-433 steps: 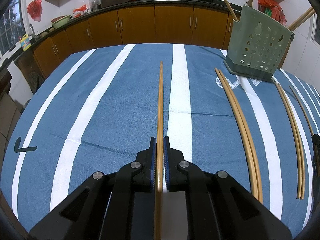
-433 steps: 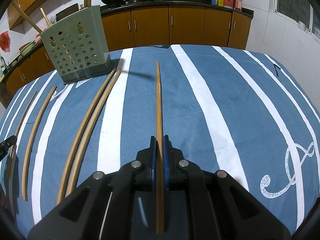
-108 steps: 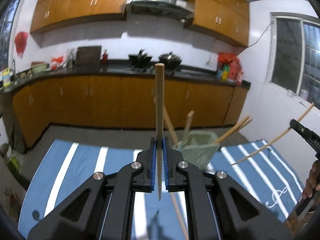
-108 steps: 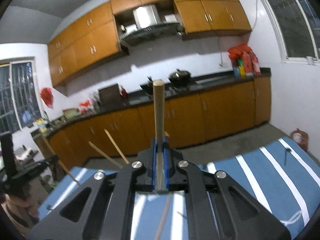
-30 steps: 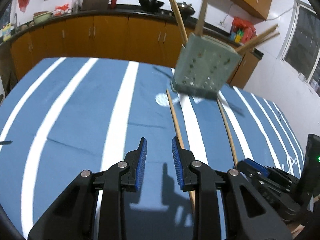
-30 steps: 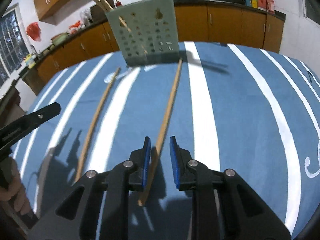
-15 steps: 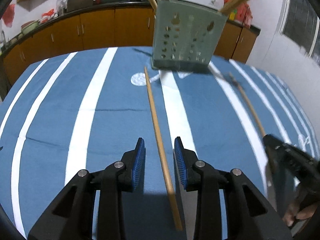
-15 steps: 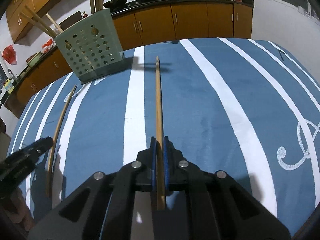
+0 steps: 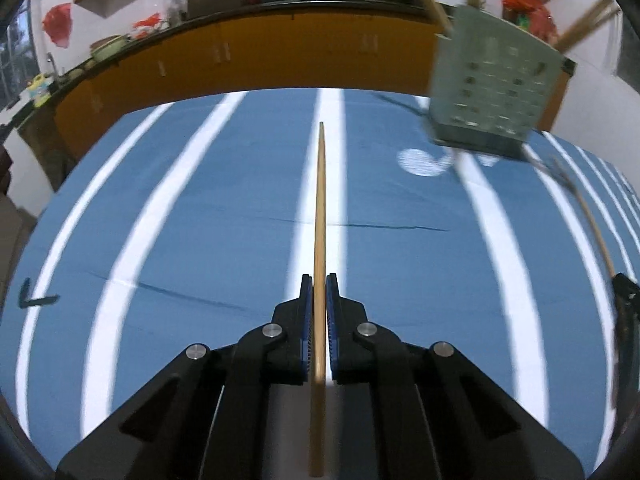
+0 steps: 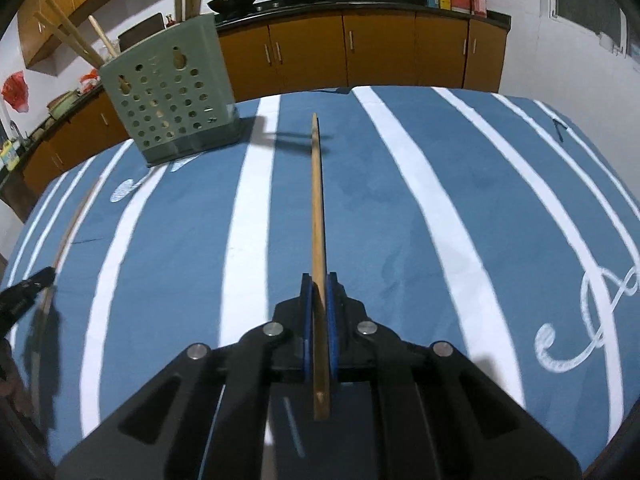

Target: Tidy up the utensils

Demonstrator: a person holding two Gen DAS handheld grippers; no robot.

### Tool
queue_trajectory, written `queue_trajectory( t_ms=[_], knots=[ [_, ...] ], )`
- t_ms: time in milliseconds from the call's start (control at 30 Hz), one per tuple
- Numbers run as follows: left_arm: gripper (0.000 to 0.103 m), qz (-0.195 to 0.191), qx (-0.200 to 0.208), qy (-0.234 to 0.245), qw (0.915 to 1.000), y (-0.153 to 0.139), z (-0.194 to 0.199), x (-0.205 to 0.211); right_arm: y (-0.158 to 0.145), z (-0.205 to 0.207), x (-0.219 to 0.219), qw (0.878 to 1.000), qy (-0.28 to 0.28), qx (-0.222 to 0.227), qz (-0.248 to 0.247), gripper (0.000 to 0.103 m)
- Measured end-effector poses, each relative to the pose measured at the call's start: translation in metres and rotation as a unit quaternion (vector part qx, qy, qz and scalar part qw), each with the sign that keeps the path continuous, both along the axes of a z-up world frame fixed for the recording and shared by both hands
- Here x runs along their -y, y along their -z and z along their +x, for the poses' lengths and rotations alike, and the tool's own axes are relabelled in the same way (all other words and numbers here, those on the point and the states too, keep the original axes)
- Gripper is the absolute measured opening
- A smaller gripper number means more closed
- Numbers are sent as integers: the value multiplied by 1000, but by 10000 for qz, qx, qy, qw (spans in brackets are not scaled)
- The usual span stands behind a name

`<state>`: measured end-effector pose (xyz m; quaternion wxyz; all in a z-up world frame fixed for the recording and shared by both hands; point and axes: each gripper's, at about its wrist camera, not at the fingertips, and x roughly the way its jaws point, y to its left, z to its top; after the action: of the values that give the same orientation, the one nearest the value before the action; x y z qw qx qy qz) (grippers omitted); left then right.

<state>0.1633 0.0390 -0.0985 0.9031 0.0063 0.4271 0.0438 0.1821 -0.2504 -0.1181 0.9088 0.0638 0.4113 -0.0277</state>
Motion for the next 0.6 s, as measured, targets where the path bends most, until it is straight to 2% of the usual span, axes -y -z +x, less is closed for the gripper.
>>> queue_trajectory(
  t_ms=[100, 600],
  knots=[
    [9, -17, -5, -35, 10000, 0, 2, -9, 0, 5, 3, 9999, 41, -29, -127, 10],
    [9, -56, -11, -39, 10000, 1, 3, -10, 2, 7, 3, 9998, 34, -50, -167, 10]
  ],
)
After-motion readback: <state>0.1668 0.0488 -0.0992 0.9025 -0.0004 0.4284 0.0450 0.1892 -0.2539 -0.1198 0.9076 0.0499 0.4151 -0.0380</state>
